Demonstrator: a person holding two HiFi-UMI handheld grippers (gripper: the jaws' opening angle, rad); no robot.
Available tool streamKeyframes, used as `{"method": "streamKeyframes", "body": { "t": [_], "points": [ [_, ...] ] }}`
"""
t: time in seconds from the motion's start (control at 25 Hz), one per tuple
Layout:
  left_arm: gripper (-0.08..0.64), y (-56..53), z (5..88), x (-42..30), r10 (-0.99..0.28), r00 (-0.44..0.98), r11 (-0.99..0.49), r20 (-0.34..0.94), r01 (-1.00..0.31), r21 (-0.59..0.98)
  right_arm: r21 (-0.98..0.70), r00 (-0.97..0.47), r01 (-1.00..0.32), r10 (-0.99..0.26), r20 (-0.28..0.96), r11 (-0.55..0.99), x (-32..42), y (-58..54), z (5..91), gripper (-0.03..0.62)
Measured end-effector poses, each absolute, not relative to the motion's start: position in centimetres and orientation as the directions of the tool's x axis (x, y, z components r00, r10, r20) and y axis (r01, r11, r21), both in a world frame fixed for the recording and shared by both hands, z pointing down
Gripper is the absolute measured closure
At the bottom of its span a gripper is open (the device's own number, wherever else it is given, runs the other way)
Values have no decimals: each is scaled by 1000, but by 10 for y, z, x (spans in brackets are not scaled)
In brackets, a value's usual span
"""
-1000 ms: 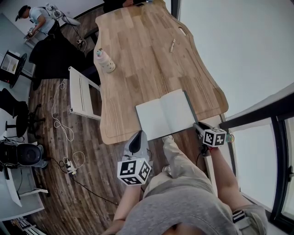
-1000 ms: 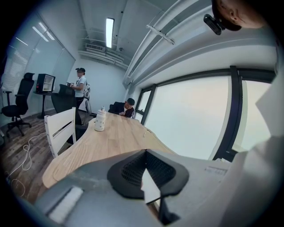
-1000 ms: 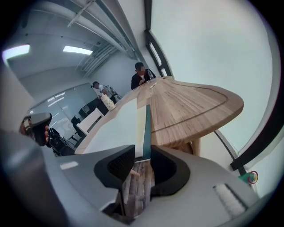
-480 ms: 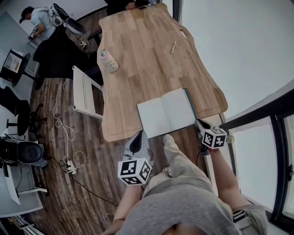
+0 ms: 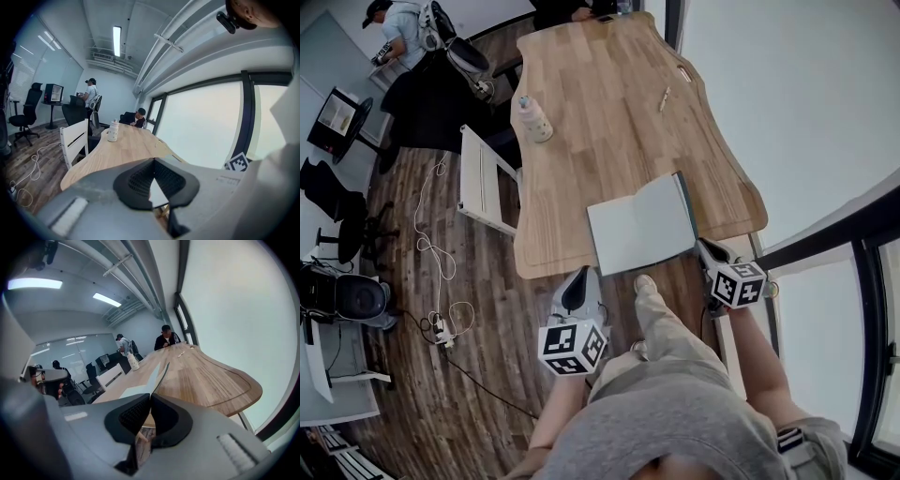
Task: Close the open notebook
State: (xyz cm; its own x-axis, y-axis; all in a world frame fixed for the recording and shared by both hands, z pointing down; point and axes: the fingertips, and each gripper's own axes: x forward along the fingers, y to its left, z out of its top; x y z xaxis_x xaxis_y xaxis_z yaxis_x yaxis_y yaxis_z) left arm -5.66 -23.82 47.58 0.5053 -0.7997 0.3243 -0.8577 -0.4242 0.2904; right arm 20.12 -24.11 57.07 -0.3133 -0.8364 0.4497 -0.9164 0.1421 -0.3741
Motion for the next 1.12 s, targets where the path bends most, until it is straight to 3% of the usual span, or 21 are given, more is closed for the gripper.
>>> {"method": "streamKeyframes", "body": {
  "t": [1.12],
  "points": [
    [558, -192, 470, -115, -869, 371, -289, 328, -918, 272, -328, -569, -820, -731, 378, 469, 65, -249, 530, 578]
  ]
}}
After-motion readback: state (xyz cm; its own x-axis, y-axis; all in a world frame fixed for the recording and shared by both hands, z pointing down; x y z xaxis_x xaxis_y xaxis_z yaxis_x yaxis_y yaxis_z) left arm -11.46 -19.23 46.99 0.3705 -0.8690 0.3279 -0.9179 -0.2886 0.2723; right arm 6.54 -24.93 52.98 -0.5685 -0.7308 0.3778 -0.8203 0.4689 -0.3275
